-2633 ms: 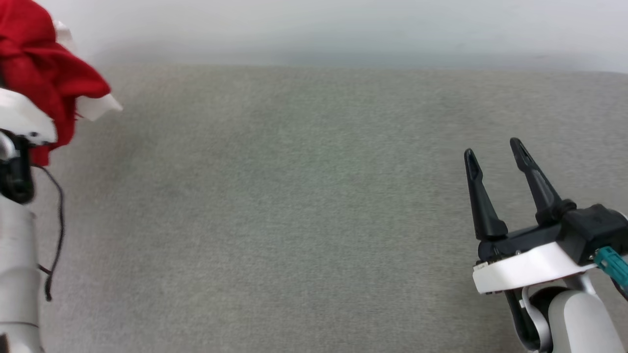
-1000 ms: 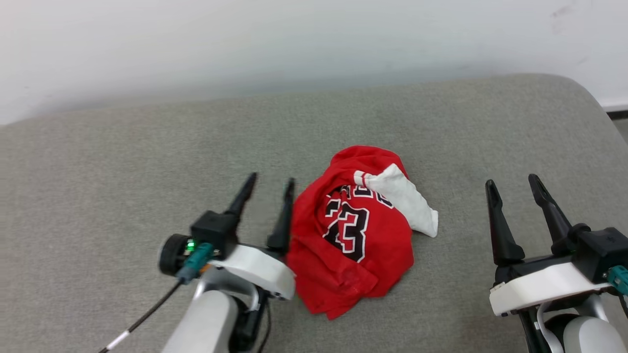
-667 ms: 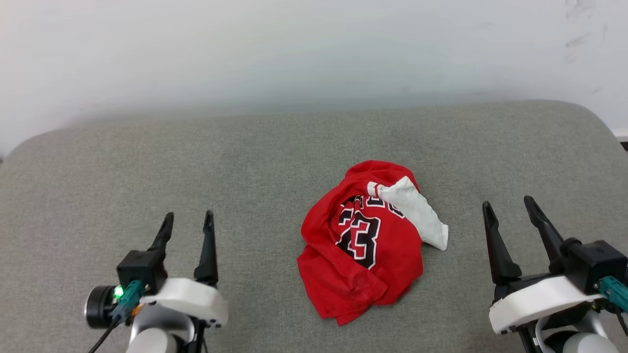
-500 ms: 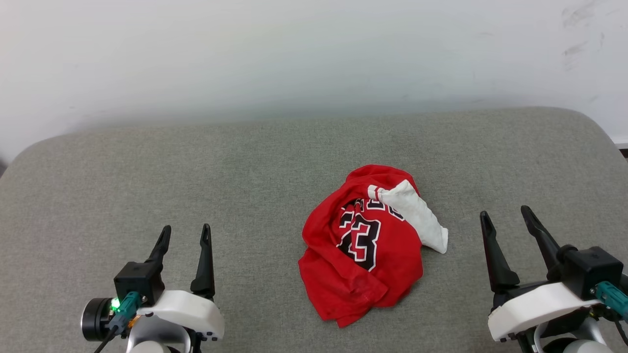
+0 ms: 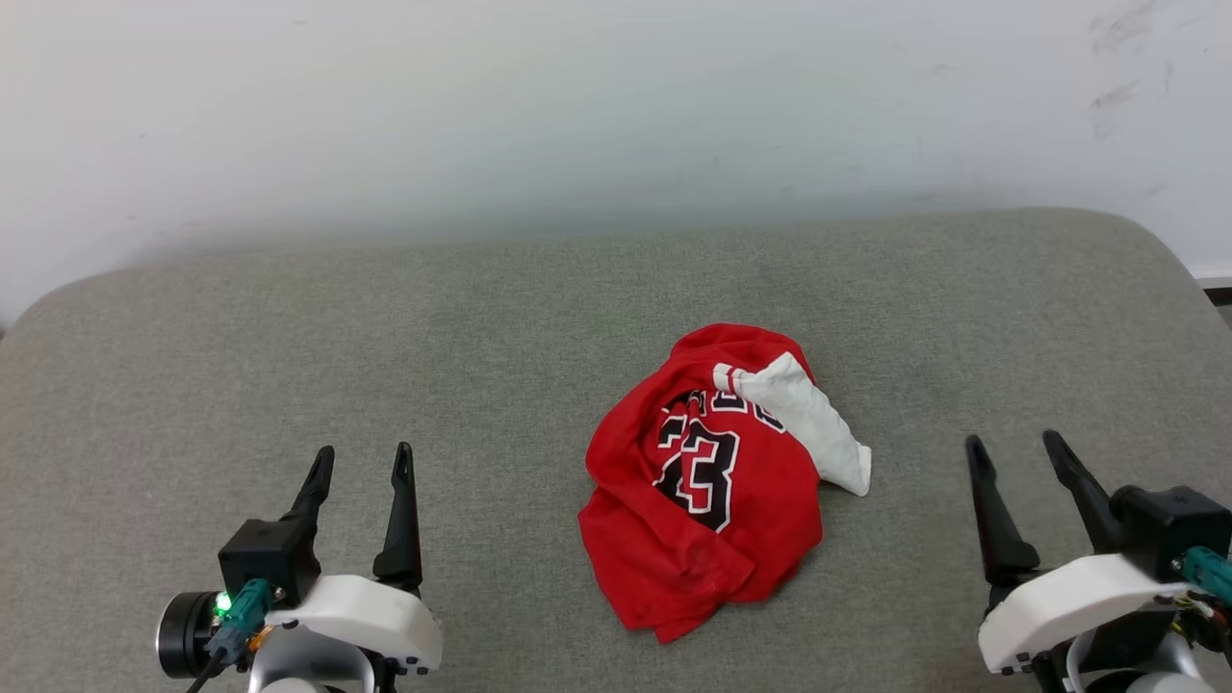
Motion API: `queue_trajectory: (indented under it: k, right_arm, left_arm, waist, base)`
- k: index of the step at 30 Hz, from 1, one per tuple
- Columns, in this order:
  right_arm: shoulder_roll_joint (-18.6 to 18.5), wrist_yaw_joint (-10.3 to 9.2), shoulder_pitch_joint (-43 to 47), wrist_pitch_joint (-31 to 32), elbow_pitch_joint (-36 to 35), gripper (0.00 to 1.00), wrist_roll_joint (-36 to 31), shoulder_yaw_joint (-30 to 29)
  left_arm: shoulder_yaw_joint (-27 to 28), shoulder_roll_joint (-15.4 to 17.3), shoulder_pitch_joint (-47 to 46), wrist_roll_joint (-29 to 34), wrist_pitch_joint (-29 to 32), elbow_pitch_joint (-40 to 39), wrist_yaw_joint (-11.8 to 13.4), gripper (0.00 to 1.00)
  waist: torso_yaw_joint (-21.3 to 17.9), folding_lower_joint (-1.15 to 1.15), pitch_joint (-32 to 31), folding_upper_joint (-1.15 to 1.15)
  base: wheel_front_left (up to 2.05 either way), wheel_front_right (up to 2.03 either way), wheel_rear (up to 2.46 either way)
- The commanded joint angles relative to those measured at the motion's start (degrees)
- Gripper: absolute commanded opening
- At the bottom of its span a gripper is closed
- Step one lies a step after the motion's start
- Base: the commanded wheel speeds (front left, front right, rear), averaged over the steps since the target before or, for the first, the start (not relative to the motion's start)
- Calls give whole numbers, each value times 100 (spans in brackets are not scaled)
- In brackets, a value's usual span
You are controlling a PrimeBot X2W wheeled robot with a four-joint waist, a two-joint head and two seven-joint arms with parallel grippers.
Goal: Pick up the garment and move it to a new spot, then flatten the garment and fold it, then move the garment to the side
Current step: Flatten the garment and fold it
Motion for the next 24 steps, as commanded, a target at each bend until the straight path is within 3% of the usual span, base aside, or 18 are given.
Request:
queue_trajectory:
  k: [1, 5, 11, 16, 24]
  right_arm:
    - [13, -2, -99, 89, 157, 100, 22, -110]
    - [-23, -2, -444, 543, 756, 100, 199, -430]
    - [-454, -1, -1350, 1850, 1730, 100, 627, -509]
    - [-860, -2, -2107, 2936, 2378, 100, 936, -79]
    - [-1173, -2, -2836, 3478, 2980, 100, 1531, 915]
  left_arm:
    - [-3, 9, 41, 5, 12, -50, 34, 100]
    - [-33, -12, -65, 11, -7, -98, 52, 100]
    - [-131, -75, -355, 56, -79, -149, 2, 100]
    - [-223, -197, -702, 52, -167, -124, -48, 100]
    - [-261, -324, -1157, 57, -372, 108, -113, 100]
  waist:
    - [5, 0, 12, 0]
    - [54, 0, 132, 0]
    - [260, 0, 576, 0]
    - [500, 0, 1035, 0]
    - [722, 0, 1579, 0]
  base:
    - [0, 0, 0]
    - [0, 0, 0]
    - [0, 0, 0]
    - [0, 0, 0]
    - [0, 0, 0]
